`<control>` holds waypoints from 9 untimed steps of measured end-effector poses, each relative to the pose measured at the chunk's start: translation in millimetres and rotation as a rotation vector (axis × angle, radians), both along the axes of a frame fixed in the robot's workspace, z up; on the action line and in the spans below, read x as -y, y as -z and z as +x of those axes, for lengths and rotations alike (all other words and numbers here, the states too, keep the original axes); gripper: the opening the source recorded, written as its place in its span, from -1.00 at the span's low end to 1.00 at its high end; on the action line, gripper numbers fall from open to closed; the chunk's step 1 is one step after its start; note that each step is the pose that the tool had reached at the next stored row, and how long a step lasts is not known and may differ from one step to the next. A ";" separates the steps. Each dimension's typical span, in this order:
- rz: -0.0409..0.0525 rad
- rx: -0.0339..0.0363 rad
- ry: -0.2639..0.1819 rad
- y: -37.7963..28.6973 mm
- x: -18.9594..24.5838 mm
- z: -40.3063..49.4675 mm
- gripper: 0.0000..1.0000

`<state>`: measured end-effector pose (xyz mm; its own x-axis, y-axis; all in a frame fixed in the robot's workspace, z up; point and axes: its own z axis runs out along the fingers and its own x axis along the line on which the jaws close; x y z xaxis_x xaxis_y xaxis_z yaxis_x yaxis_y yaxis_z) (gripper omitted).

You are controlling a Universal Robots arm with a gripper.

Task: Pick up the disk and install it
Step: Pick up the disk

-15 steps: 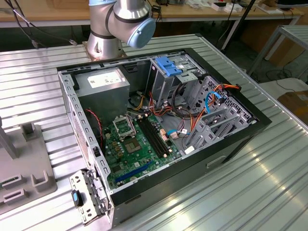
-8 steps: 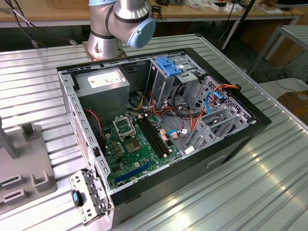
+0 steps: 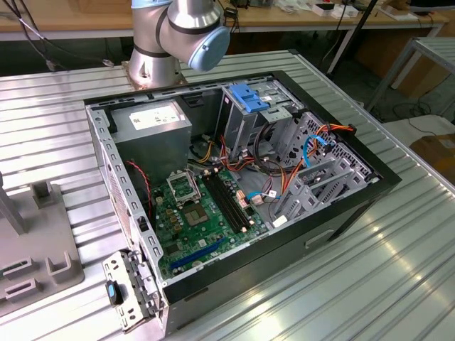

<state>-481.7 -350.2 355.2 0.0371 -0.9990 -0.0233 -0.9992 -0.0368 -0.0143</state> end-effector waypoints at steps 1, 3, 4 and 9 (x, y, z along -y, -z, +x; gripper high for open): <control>0.0000 0.0001 0.000 0.3 0.0 0.0 0.20; 0.0001 0.0001 0.000 0.6 0.0 0.0 0.20; 0.0000 0.0001 0.000 0.7 0.0 0.0 0.20; 0.0001 0.0003 0.000 2.2 0.0 0.0 0.20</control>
